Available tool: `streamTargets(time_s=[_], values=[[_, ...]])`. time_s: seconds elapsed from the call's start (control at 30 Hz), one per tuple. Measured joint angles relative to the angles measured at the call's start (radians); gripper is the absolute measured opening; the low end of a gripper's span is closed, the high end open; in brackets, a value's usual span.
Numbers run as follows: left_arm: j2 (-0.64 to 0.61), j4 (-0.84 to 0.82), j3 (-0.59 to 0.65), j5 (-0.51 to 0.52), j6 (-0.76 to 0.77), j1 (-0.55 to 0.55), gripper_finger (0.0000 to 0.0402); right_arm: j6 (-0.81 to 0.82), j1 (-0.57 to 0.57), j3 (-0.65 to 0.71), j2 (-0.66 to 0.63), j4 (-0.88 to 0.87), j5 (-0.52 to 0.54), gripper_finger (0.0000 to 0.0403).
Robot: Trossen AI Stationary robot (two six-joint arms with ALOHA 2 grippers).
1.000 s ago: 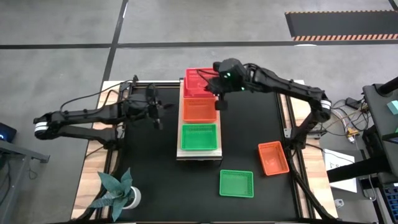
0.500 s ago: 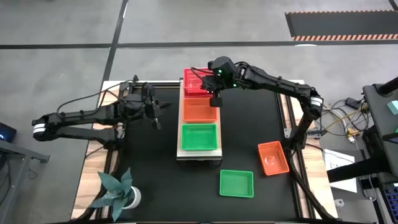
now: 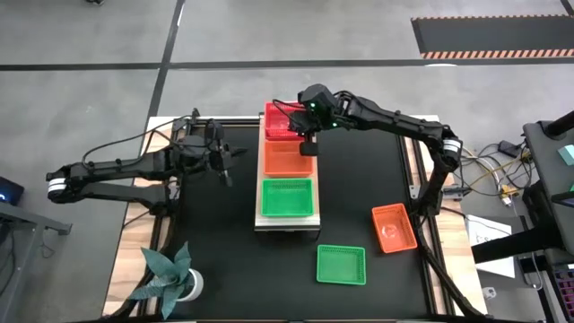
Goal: Stack baskets on shelf by color
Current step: Stack the red bin on the red bins on the shelf
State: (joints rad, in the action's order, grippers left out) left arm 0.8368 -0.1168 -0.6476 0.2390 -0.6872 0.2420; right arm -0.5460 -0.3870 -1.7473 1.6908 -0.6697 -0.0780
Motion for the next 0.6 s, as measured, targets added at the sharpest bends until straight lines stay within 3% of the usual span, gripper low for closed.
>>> streamTargets(time_s=[0.43, 0.6], values=[[0.000, 0.003, 0.000, 0.000, 0.000, 0.000, 0.0000, 0.024, 0.003, 0.000, 0.000, -0.014, -0.001, 0.0015], [0.000, 0.003, 0.000, 0.000, 0.000, 0.000, 0.0000, 0.039, 0.003, 0.000, 0.000, -0.013, 0.000, 0.0048]])
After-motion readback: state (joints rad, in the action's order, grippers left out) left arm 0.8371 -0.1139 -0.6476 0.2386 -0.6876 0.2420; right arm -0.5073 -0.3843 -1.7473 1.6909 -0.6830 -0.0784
